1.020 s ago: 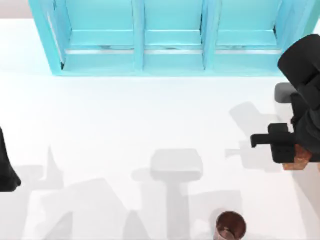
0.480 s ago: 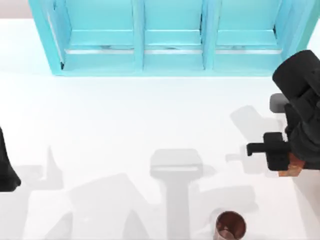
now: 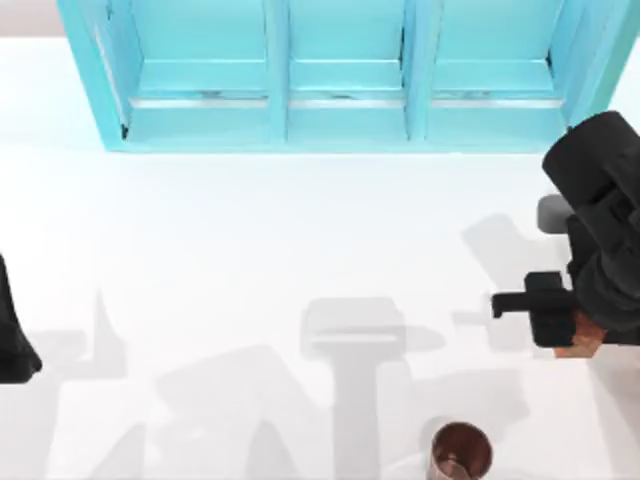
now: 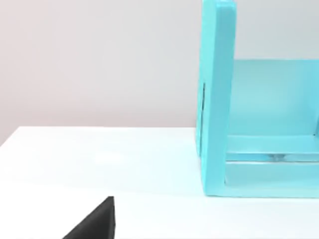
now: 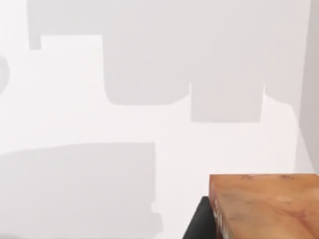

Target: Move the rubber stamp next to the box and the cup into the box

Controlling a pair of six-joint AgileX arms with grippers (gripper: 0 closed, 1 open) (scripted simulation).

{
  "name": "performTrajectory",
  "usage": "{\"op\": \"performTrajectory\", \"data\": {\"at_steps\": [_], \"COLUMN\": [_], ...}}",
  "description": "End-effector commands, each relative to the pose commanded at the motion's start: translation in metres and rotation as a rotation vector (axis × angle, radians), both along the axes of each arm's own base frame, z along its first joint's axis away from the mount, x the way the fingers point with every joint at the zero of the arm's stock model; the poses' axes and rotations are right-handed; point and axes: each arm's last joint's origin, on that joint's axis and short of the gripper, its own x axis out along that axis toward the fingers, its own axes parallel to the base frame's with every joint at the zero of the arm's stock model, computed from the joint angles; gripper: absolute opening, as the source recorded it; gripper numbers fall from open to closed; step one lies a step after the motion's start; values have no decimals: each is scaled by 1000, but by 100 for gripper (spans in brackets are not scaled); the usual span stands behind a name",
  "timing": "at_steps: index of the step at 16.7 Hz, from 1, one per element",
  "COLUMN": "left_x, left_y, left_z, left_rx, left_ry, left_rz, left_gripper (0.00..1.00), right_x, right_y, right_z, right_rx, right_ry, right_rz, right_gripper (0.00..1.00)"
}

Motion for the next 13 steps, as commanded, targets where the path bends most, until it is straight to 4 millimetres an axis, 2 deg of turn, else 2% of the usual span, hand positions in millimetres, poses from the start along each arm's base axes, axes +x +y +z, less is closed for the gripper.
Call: {"op": "performTrajectory", "data": {"at_steps": [12,13], "left_x": [0,0], "left_y": [0,0], "left_z": [0,0], "left_rx": [0,0], "left_ry": [0,0], "left_rz": [0,0], "left_gripper": [100,100], "right_x": [0,0], "right_y": [0,0], "right_z": [0,0], "right_rx": [0,0], "right_ry": [0,0], "right_rz": [0,0], "right_gripper": [98,100]}}
